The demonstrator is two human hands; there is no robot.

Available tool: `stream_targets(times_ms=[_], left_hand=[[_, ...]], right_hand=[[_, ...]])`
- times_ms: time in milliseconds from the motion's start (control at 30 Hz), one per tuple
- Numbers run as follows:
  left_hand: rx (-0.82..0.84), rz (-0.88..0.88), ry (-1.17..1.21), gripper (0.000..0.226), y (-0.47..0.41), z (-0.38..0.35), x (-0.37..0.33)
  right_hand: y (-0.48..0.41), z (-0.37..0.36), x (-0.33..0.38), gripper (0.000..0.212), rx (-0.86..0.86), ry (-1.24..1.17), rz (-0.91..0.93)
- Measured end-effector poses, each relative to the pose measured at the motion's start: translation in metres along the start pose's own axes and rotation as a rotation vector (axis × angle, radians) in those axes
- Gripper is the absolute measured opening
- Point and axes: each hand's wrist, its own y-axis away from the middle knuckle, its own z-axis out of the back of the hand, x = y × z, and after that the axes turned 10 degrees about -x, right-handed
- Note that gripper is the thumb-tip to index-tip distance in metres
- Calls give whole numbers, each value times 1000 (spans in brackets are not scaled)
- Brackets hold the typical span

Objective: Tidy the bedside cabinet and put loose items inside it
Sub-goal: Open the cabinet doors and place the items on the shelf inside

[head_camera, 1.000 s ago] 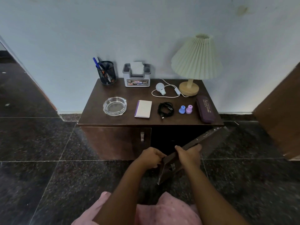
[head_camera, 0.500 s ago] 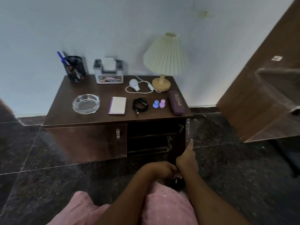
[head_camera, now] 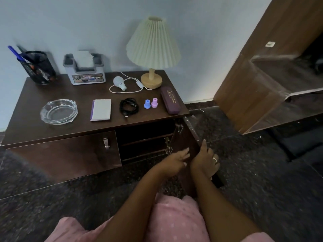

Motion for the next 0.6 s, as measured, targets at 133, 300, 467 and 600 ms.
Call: stream_targets(times_ms=[133, 300, 467, 600], left_hand=[[-139, -67, -11, 57, -5, 0, -2], [-416, 17, 166, 44, -1, 48, -14], [-818, 232, 329, 40, 5, 124, 13], [-1169, 450, 582, 46, 22, 169, 40]], right_hand=[[-3, 3, 22, 54, -38, -160, 48], [-4, 23, 97, 53, -15, -607, 27], [25, 27, 173, 27, 418, -864, -214], [64, 0, 208, 33, 728, -822, -198]])
